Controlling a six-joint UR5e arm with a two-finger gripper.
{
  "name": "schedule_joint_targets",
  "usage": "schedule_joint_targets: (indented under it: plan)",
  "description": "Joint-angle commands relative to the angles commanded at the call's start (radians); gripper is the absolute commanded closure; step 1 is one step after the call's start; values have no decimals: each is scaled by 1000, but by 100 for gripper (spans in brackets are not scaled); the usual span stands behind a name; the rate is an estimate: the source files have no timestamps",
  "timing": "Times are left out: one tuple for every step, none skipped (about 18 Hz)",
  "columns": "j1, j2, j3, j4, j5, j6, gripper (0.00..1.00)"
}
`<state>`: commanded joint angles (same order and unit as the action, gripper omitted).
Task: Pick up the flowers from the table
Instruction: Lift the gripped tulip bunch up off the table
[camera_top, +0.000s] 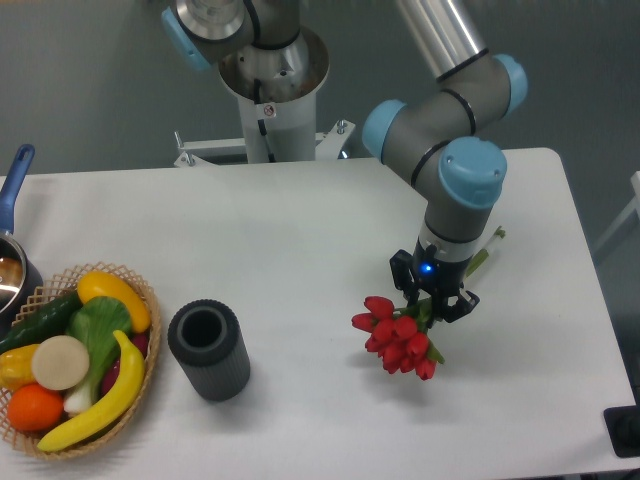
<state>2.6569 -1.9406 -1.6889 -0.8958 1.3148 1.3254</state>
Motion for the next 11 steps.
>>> schedule_joint_targets:
  plan:
    - [-2,17,-6,-3,-15,-12,56]
    - [-5,41,-15,-5,-35,-29,56]
    - [-6,61,-26,-5,-61,-44,56]
    - [-6,80,-28,-6,-95,-60,56]
    - [-8,97,-31,-6,-136,-81,56]
    - [-8,117,-34,-6,-179,-107,56]
    - [-9,135,-34,-6,-222,-132,56]
    - [-9,150,-34,-6,-259,-152,56]
    - [-6,166,-34,-6,-285,-169,56]
    - [-5,178,-34,-6,-307,-182,56]
    - [-3,189,-34,-6,-333,-199,56]
